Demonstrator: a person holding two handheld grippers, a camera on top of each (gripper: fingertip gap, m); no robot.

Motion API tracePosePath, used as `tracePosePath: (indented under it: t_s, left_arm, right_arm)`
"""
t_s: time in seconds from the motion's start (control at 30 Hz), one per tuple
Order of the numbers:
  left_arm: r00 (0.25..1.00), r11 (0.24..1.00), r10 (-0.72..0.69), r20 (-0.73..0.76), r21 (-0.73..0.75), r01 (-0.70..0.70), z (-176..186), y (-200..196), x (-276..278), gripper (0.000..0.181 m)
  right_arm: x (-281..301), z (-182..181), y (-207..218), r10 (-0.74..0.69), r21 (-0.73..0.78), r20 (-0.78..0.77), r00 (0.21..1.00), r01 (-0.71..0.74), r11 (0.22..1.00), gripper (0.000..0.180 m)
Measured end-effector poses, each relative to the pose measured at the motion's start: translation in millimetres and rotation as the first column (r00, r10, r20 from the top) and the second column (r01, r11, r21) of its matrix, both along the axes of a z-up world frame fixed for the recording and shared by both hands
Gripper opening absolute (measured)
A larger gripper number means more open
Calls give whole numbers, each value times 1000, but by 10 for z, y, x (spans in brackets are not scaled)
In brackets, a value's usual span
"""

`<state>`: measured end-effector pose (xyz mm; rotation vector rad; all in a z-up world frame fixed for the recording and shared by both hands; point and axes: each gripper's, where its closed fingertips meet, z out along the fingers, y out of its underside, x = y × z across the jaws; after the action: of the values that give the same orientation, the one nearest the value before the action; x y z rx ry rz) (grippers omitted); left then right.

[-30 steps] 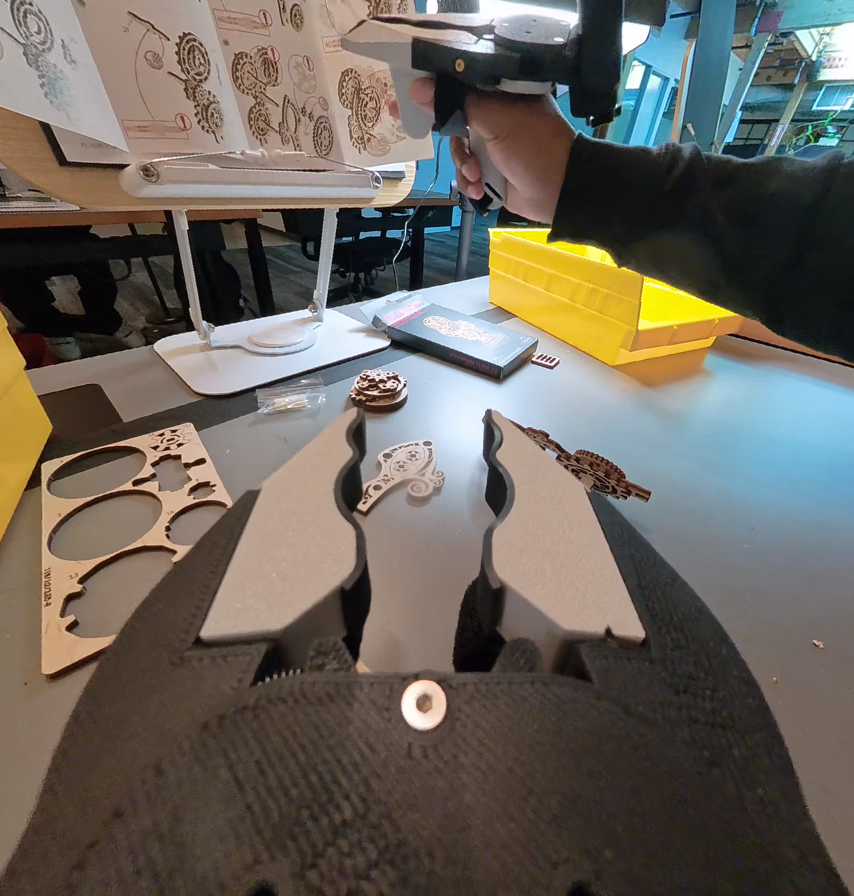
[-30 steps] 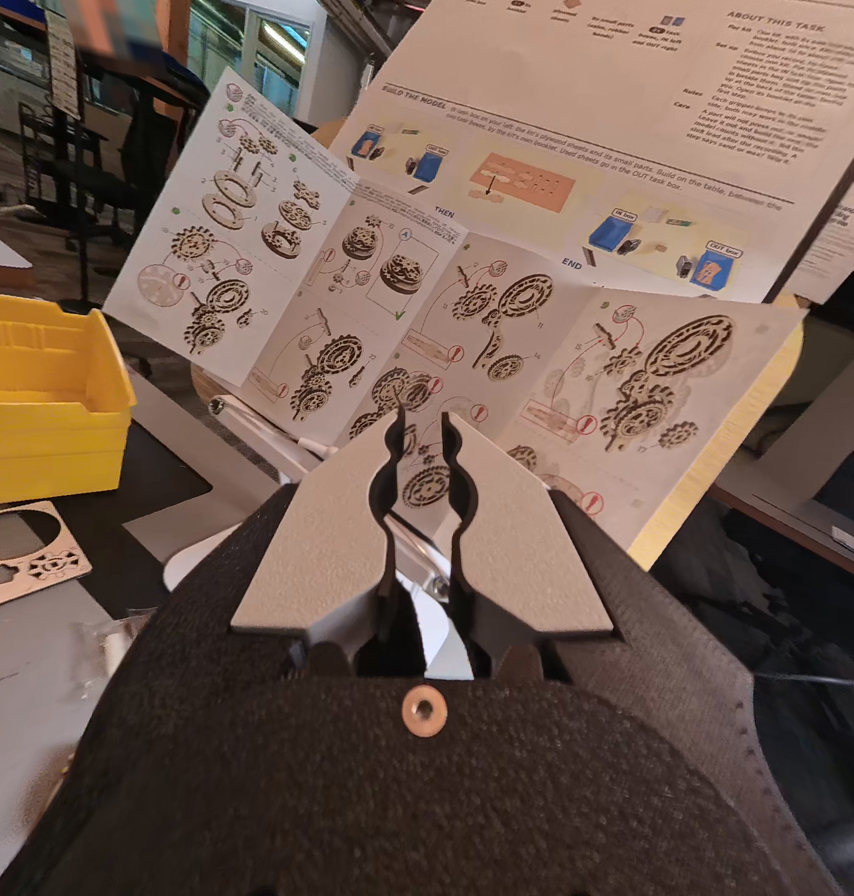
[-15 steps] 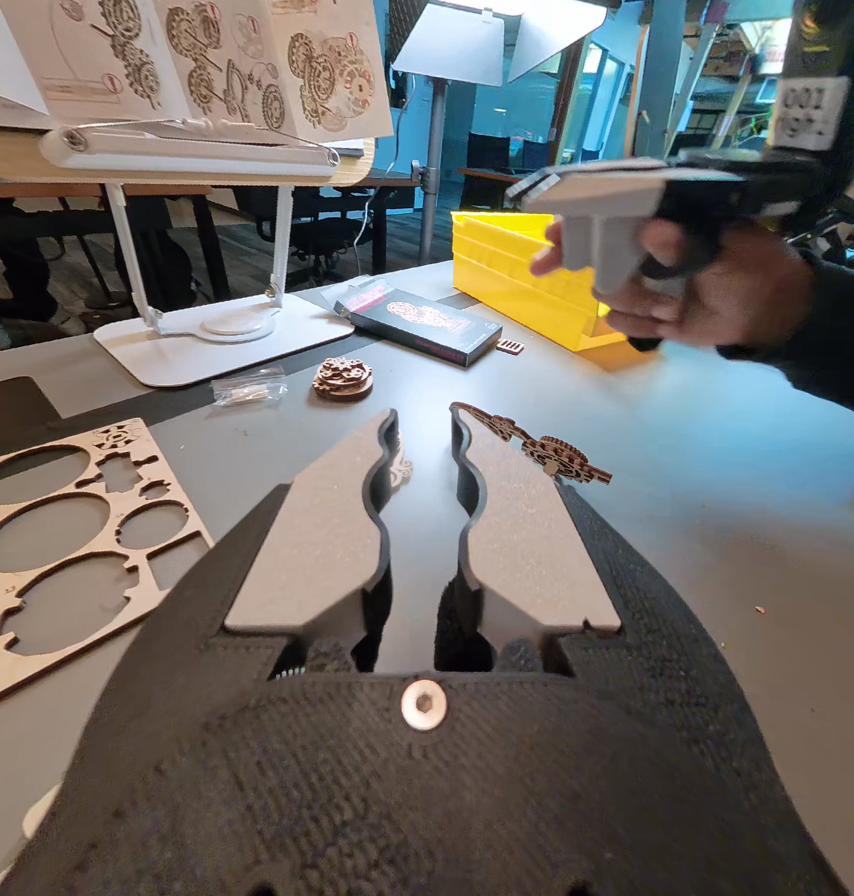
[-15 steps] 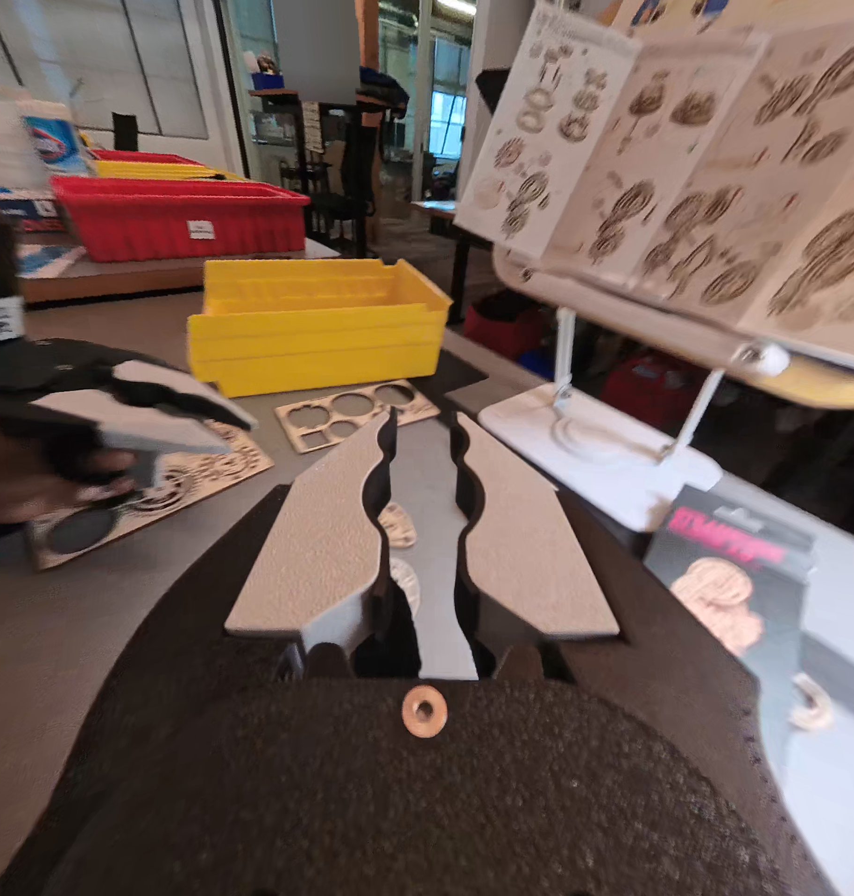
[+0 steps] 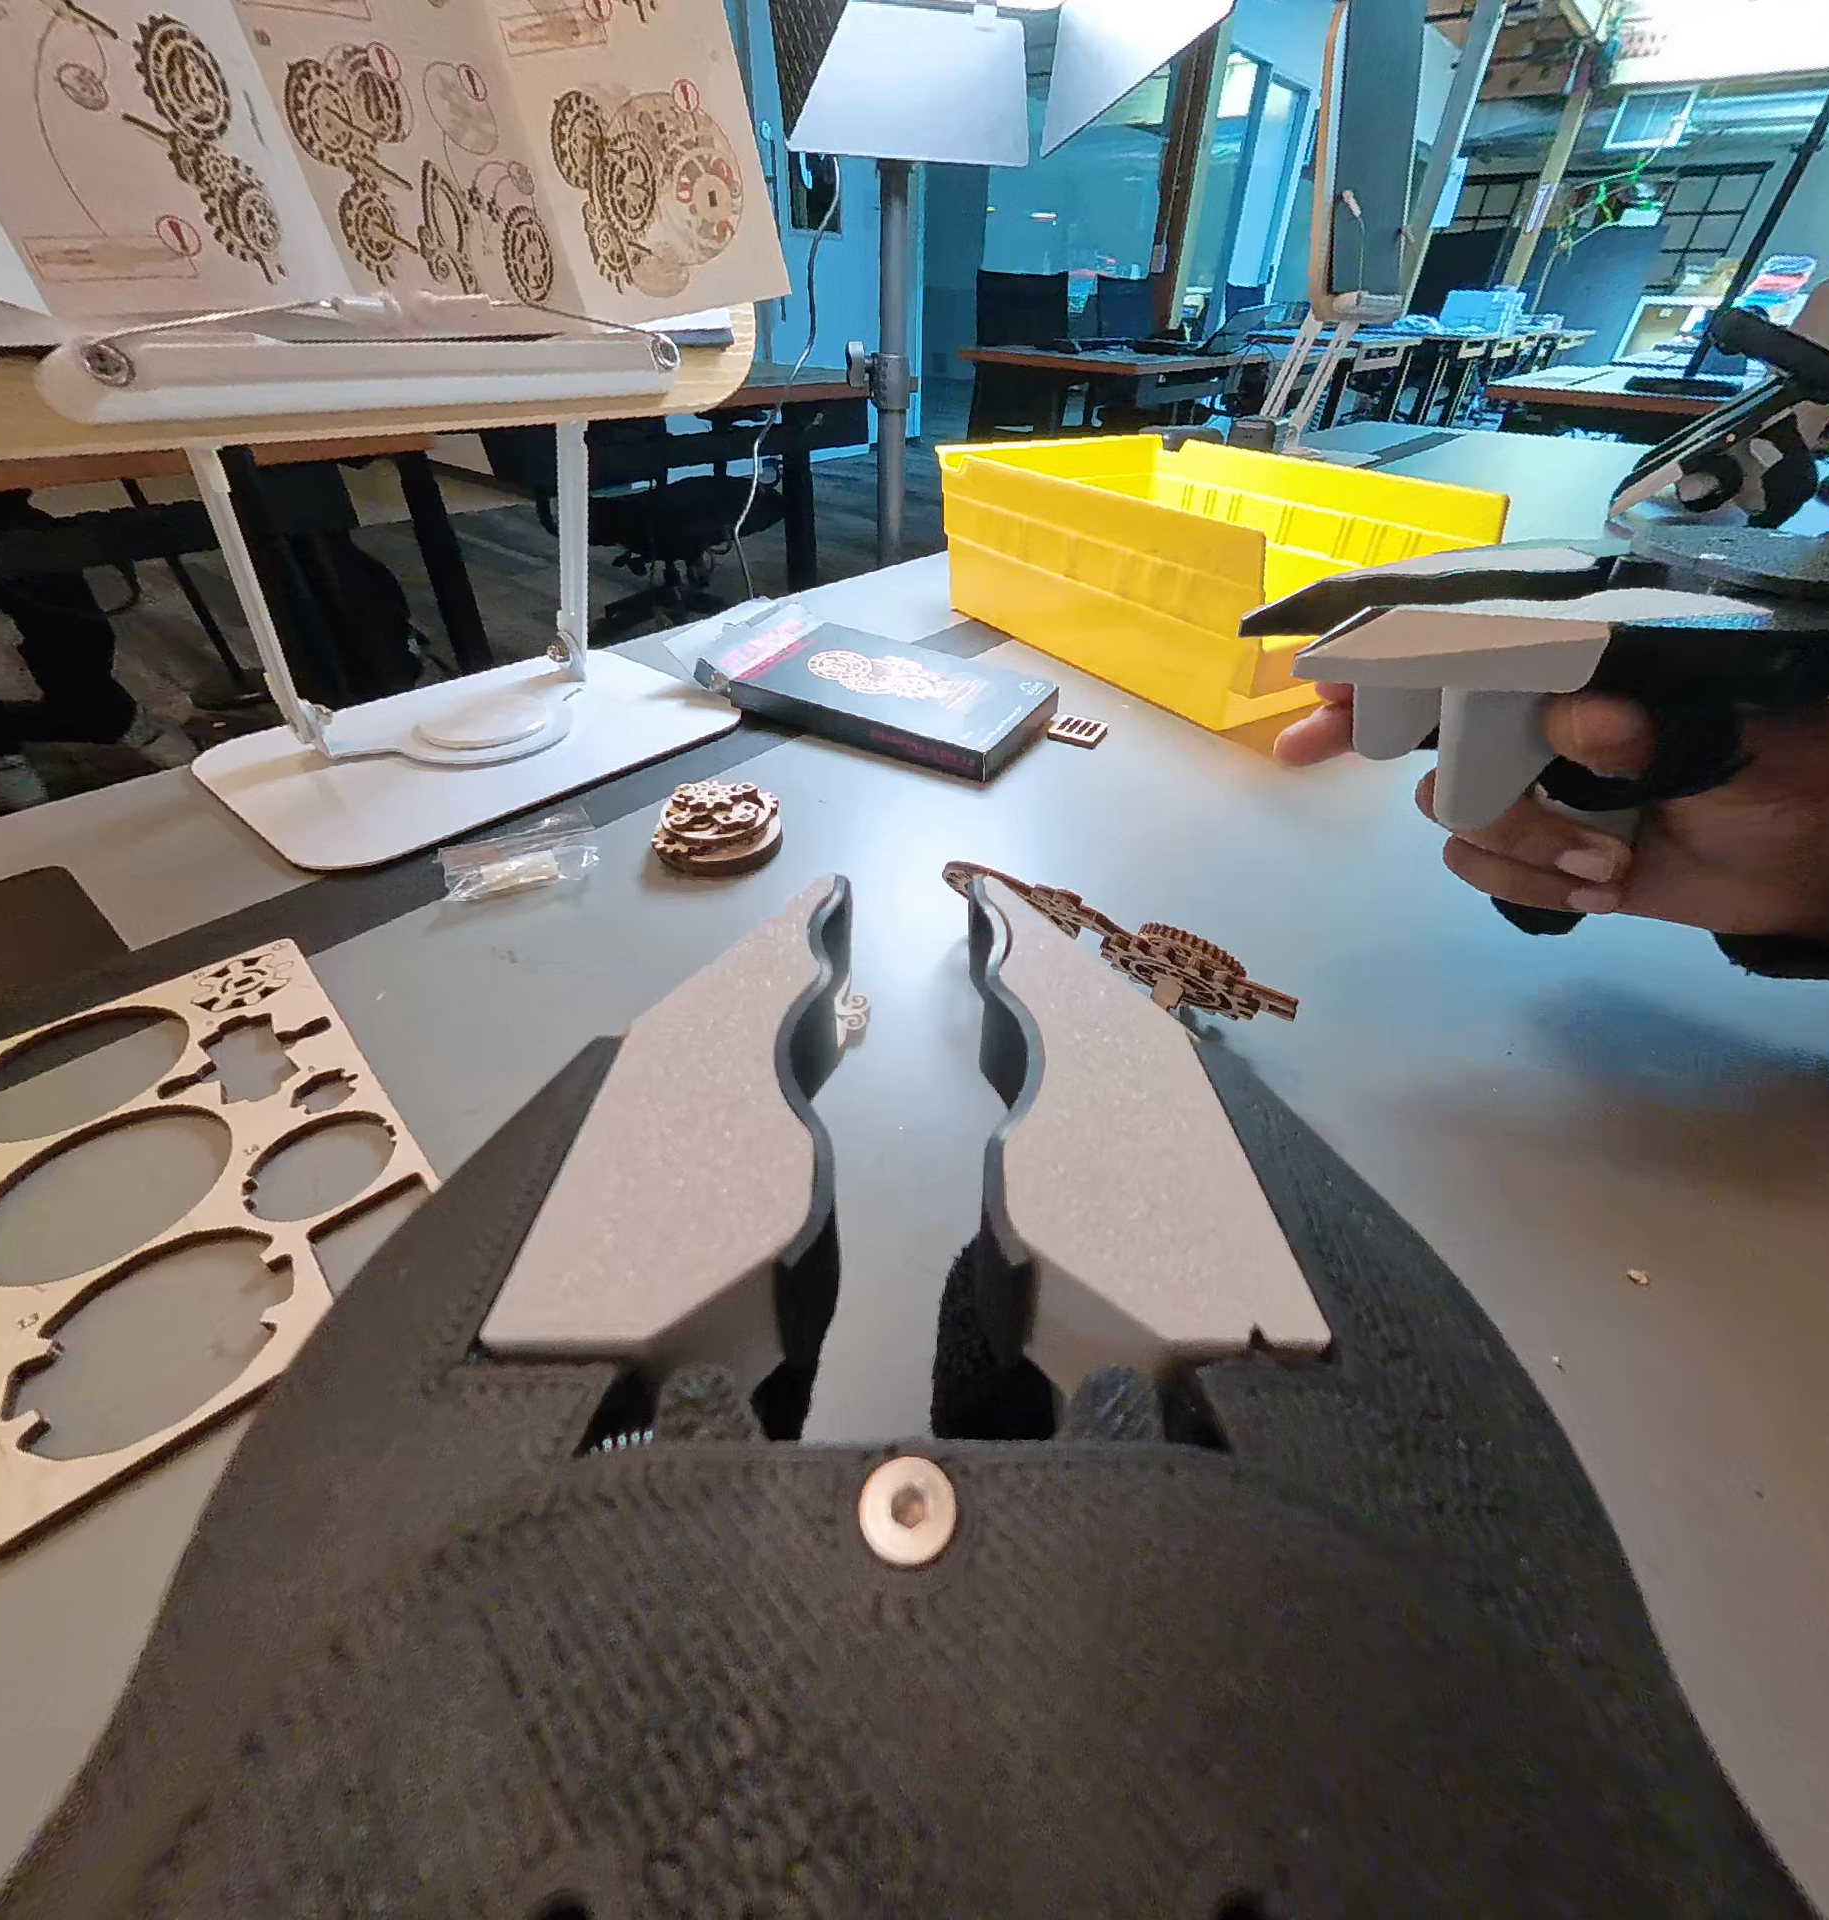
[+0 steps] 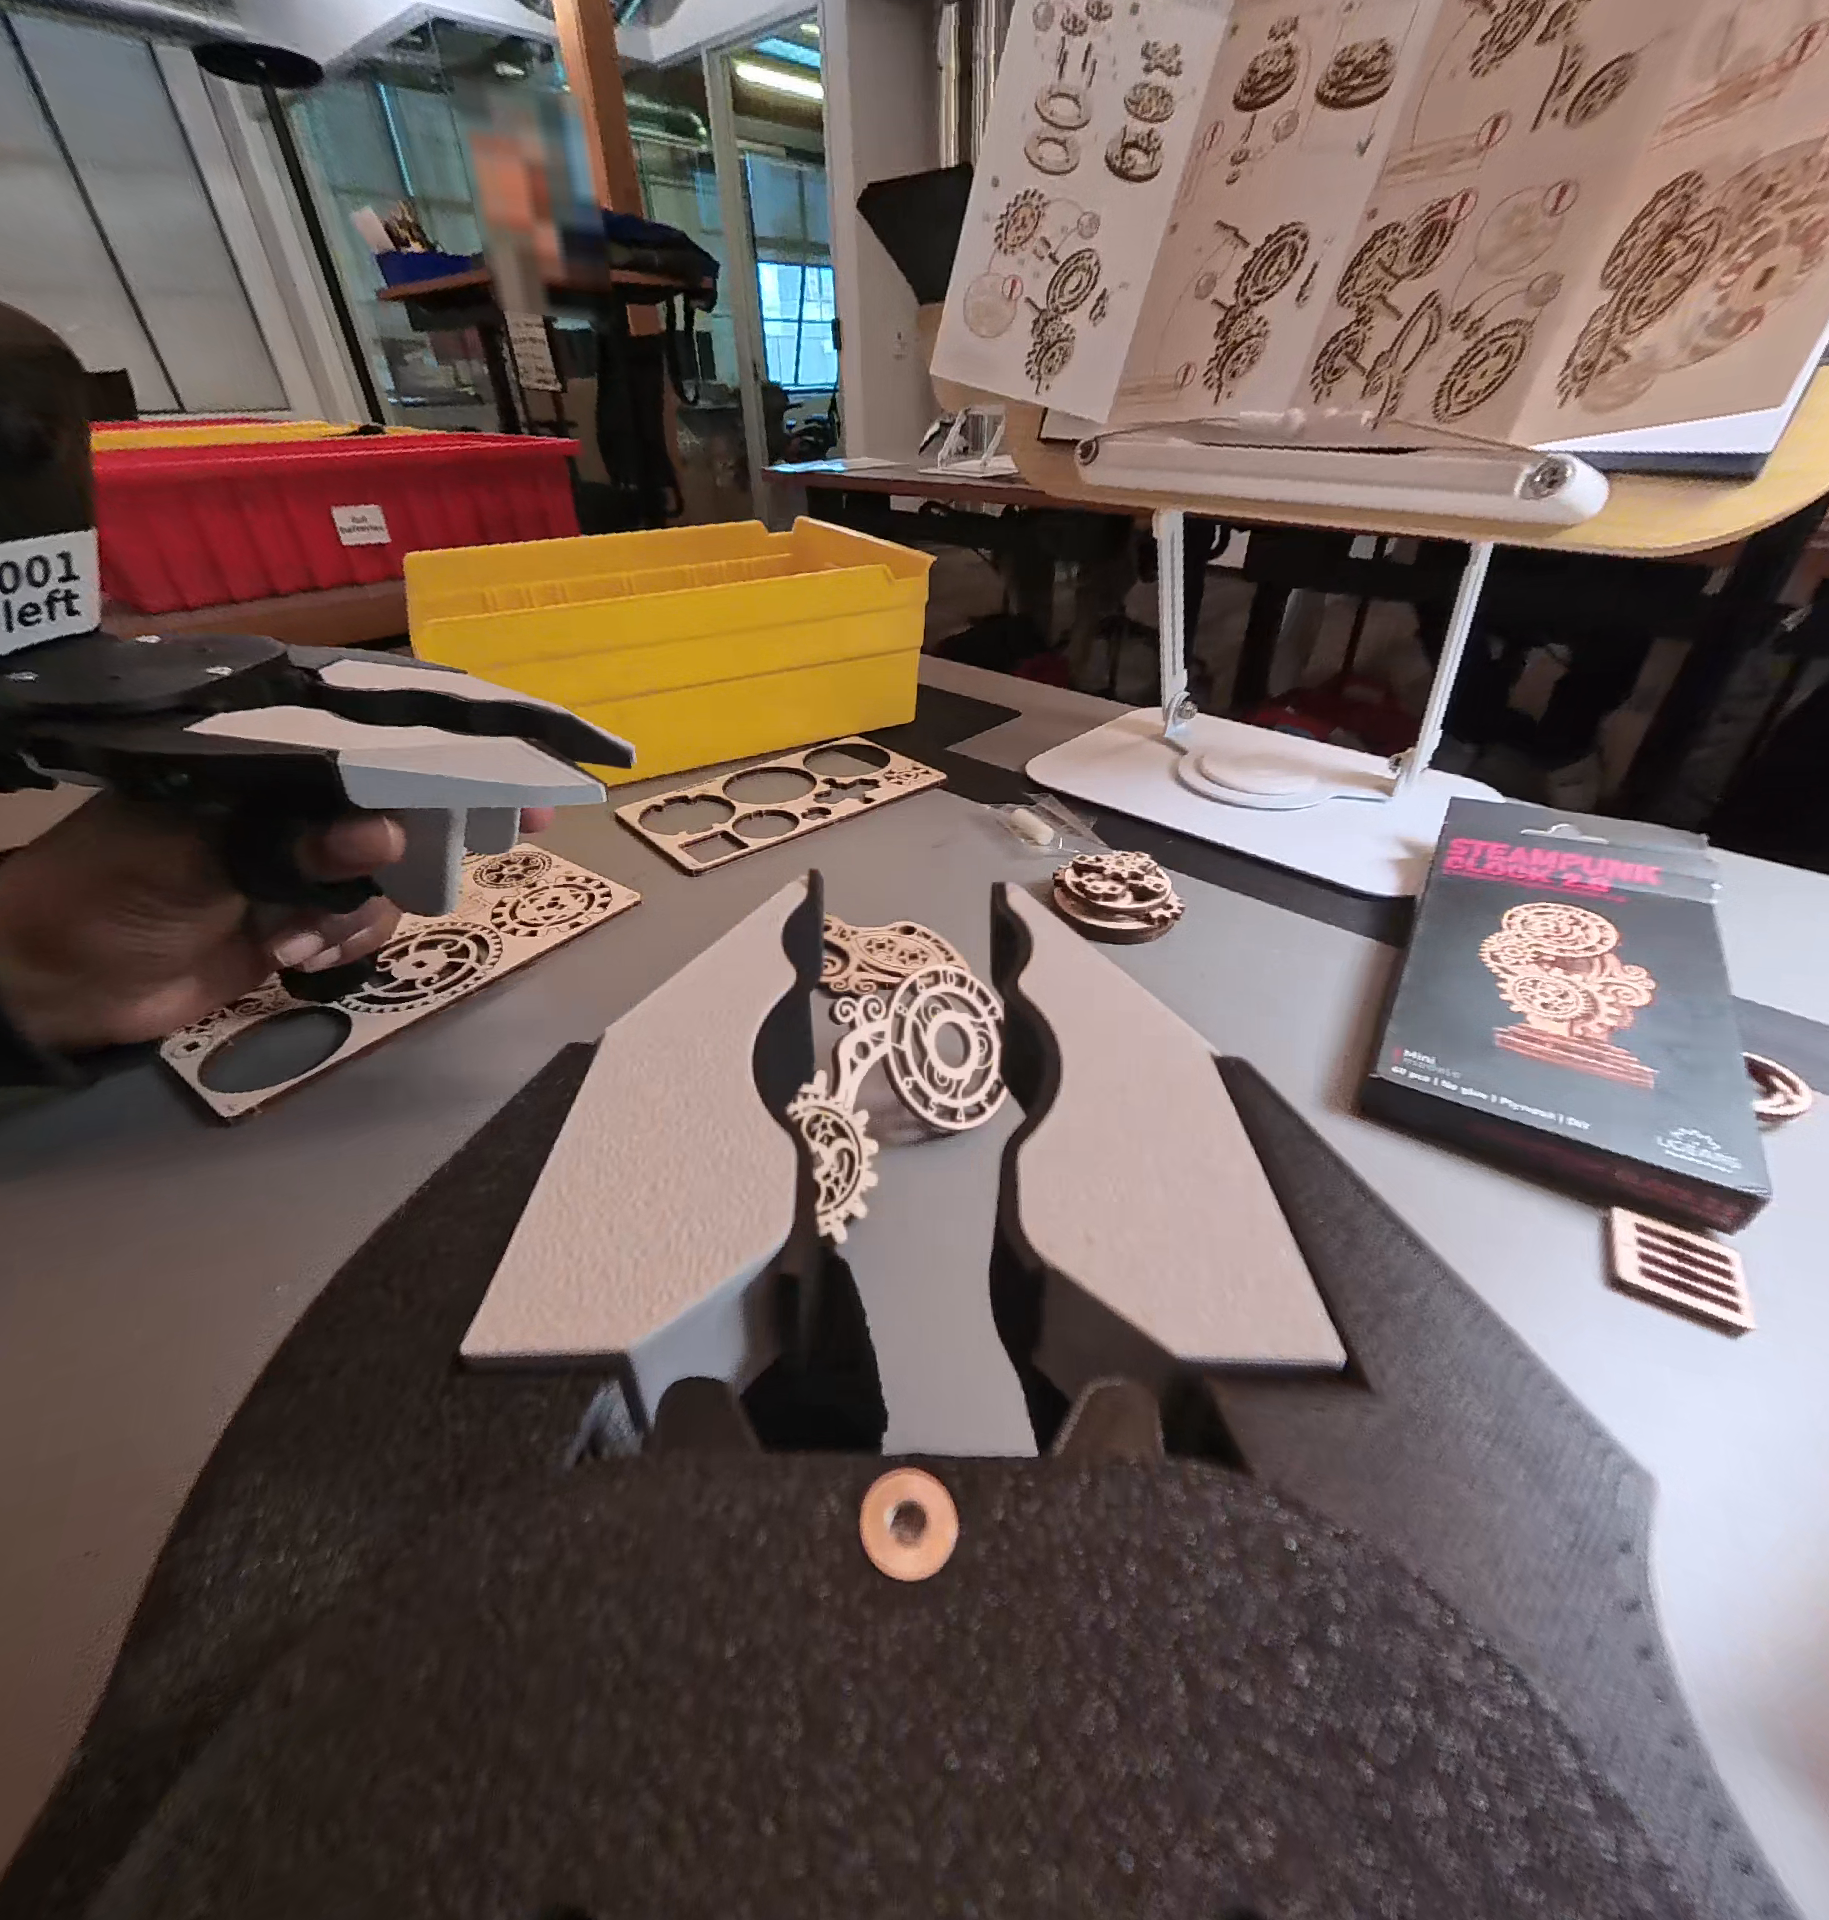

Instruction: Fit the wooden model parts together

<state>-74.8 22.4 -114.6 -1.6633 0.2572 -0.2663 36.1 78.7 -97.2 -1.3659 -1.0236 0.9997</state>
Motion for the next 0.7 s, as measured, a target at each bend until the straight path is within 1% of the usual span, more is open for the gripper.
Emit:
tracePosePath:
  t_s: [0.17,0.2,0.27,0.37,0.7]
  left_arm:
    - [1000,1000,16,16,12,-17,31,6,-28,27]
    - [999,1000,27,19,16,-27,38,8,-43,31]
    - [999,999,44,25,23,-44,52,10,-75,36]
    - [998,998,49,46,25,-50,62,12,-95,38]
    - [997,999,48,68,21,-50,55,11,-106,39]
  right_arm:
    - [100,167,38,-46,80,-65,997,51,995,30]
    - [122,195,58,-58,85,-79,995,65,994,30]
    - [166,220,106,-81,81,-99,992,89,993,31]
    - [212,209,159,-97,56,-108,989,103,993,32]
    - [228,181,172,-84,18,-112,990,86,996,33]
